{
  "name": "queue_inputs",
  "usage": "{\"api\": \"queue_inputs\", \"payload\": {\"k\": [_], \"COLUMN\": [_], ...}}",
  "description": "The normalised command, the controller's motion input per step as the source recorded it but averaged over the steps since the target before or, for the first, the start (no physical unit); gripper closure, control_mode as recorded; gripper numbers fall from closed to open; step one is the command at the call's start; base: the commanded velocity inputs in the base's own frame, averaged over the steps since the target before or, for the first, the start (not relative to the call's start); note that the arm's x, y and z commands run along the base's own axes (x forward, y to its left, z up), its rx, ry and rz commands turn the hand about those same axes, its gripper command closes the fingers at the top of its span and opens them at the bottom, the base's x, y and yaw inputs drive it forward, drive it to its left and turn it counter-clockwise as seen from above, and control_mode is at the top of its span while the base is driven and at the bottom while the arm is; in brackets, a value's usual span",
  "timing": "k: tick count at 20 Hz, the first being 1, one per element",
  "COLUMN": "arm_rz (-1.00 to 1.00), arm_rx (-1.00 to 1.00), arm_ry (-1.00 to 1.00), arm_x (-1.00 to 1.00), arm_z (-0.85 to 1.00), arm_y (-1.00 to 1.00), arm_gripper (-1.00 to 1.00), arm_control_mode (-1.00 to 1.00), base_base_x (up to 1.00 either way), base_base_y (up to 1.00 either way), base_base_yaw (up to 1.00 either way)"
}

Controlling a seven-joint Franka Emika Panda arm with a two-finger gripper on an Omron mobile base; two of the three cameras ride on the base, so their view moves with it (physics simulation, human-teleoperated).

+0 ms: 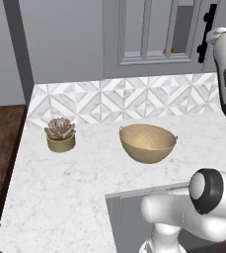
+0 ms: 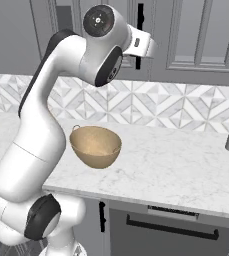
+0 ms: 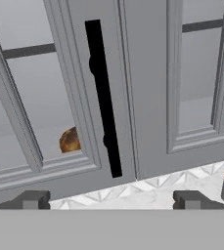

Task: Open the cabinet, pick up the bread from the cabinet and place it in the basket. Then move the basket to the dining counter.

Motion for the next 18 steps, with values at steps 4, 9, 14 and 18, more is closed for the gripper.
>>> {"api": "queue_inputs", "payload": {"k": [4,9,14,18], "arm_rz": [0.0,0.0,0.06,0.07], "arm_rx": [0.0,0.0,0.0,0.0], "arm_ry": [0.0,0.0,0.0,0.0], "arm_x": [0.32,0.31,0.29,0.4], "arm_z": [0.0,0.0,0.0,0.0], "arm_y": [-0.22,0.0,0.15,0.09], "arm_gripper": [-1.0,-1.0,-1.0,-1.0], "arm_control_mode": [-1.0,-1.0,-1.0,-1.0], "base_base_x": [0.0,0.0,0.0,0.0], "base_base_y": [0.0,0.0,0.0,0.0], "base_base_yaw": [0.0,0.0,0.0,0.0]}}
